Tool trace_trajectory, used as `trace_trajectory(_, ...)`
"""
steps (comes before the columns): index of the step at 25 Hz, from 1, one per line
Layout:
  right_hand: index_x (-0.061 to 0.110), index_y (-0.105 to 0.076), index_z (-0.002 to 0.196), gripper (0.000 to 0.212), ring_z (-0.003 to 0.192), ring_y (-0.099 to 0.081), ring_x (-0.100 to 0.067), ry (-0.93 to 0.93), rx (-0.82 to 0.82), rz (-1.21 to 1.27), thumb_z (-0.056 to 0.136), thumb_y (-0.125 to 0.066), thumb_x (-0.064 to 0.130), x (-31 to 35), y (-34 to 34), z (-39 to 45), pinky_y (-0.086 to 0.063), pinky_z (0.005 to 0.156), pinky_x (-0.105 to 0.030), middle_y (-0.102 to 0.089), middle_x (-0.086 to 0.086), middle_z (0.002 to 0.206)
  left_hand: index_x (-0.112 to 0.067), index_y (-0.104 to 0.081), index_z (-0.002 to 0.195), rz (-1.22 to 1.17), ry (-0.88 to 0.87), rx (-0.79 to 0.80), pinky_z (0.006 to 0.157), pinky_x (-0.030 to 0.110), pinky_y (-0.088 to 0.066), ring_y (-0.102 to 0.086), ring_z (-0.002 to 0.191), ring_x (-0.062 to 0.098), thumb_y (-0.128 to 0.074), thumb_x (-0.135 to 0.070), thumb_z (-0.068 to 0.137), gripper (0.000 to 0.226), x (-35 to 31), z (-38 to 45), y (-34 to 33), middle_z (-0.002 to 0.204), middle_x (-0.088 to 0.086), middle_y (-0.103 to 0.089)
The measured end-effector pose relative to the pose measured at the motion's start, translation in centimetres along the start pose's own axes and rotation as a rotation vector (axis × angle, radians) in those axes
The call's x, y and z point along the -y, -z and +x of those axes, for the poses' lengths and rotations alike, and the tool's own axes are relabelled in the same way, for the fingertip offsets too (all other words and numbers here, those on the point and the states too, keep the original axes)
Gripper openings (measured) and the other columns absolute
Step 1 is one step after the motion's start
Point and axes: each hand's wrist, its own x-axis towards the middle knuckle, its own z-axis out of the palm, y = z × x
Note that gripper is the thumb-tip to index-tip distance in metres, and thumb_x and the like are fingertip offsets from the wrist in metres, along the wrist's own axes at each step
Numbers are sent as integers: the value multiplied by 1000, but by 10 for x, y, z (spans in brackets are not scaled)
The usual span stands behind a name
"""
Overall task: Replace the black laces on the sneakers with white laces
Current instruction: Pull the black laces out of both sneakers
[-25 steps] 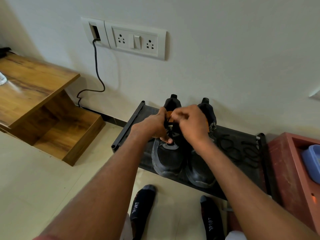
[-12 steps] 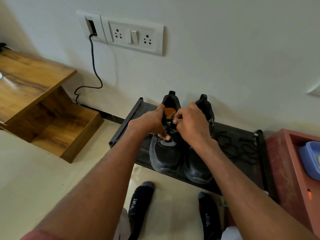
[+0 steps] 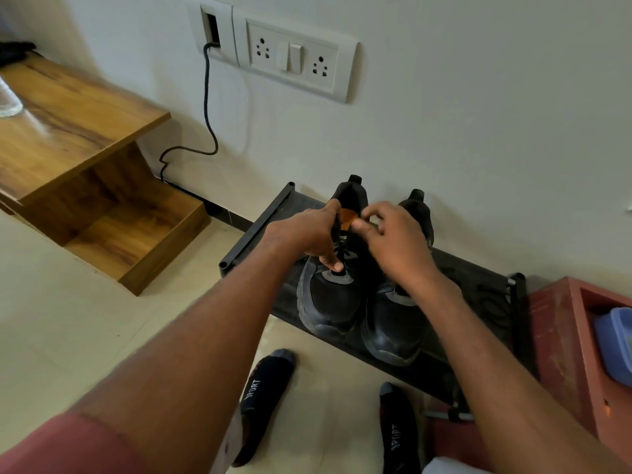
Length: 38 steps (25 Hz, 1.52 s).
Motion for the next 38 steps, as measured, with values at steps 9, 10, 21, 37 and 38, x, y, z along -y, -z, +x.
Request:
trace_trajectory(9, 15, -70, 89, 19, 89, -70, -11, -214, -220, 979, 104, -60, 14, 20, -7, 1, -53, 81, -23, -76, 4, 93, -43, -27, 132, -51, -107, -65, 90, 56, -55, -60, 102, 31, -100, -33, 62, 101, -3, 1, 3, 117, 4, -60)
trace_trajectory(10, 14, -68, 94, 17, 89, -70, -11, -203, -171, 868, 107, -57, 19, 20, -10, 0, -52, 79, -20, -75, 0, 97, -42, -28, 129, -26, -106, -82, 90, 57, -55, -61, 101, 31, -100, -34, 61, 99, -4, 2, 2, 117, 4, -61)
trace_trajectory(21, 12, -55, 102, 21, 59, -67, -17, -496, -358, 1471, 107, -38, 0, 11, 1, 15, -58, 67, -38, -54, -3, 72, -27, -50, 116, -31, -168, -78, 77, 40, -46, -60, 93, 25, -97, -34, 68, 67, 3, 6, 5, 102, 0, -61)
trace_trajectory(37, 35, -14, 164, 116, 159, -13, -21, 188, 234, -323, 74, -74, 77, -19, -3, -13, -19, 123, -64, -15, 5, 171, -13, -76, 78, -237, -168, -204, 68, 28, -54, -67, 80, 17, -93, -15, 72, 18, -9, 18, -3, 80, -2, -70)
trace_trajectory(38, 37, -9, 165, 123, 160, -7, -23, 184, 241, -382, 70, -76, 79, -22, -8, -14, -15, 123, -66, -10, 3, 172, -12, -76, 78, -259, -168, -195, 67, 26, -54, -67, 79, 15, -93, -14, 72, 18, -8, 17, -3, 79, -2, -70)
